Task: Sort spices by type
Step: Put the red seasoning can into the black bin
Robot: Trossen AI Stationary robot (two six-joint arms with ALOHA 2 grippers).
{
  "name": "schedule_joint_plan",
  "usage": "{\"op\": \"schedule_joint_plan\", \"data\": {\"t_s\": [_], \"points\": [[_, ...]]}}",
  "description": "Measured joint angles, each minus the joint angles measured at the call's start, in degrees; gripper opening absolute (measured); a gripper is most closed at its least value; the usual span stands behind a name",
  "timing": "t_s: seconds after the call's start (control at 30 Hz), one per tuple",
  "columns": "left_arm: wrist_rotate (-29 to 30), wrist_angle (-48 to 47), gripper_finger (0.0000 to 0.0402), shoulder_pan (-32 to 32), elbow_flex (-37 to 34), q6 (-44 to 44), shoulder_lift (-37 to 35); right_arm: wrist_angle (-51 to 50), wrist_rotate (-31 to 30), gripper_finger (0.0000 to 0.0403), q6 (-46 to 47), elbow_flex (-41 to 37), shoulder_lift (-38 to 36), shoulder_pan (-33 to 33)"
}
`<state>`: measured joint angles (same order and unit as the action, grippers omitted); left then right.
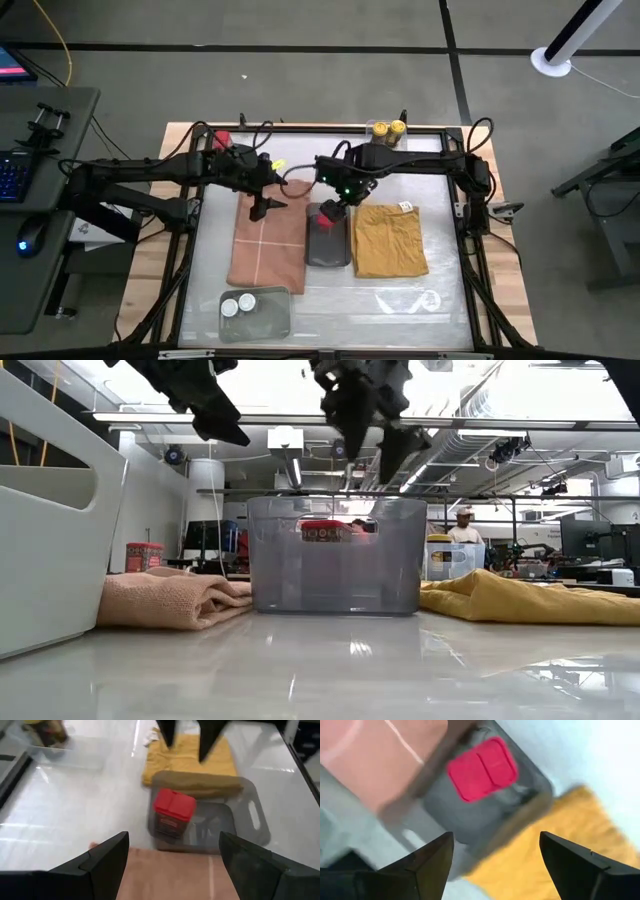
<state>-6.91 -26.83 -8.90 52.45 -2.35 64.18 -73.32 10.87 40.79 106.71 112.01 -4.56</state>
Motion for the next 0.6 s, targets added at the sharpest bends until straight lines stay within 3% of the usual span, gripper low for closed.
{"op": "schedule_joint_plan", "data": {"t_s": [0.1, 0.2, 0.3, 0.43, 0.47, 0.6], "points": [[-0.1, 1.3, 0.0288, 1.7, 0.0, -2.2, 1.5, -5.9, -6.2, 0.0287, -3.6, 0.7, 0.0, 2.9], [0.3, 3.0, 0.0276, 3.0, 0.0, -2.8, 3.5, -7.4, -8.2, 0.0256, -4.2, 0.0, 0.0, 5.3], [2.0, 3.0, 0.0262, 3.7, 0.0, -2.3, 4.8, -2.0, -9.7, 0.0183, -5.2, -0.7, 0.0, 6.8], [-0.9, 3.1, 0.0239, 3.3, 0.0, -1.1, 2.5, 4.3, -12.2, 0.0037, -9.6, -0.8, 0.7, 6.6], [-1.2, 3.0, 0.0231, 3.1, 0.0, -1.1, 1.1, 4.5, -12.6, 0.0020, -11.6, -0.8, 1.1, 6.4], [2.3, 0.2, 0.0162, 1.8, 0.0, -0.9, -5.6, 3.7, -13.9, 0.0015, -19.6, -0.8, 3.4, 5.4]]}}
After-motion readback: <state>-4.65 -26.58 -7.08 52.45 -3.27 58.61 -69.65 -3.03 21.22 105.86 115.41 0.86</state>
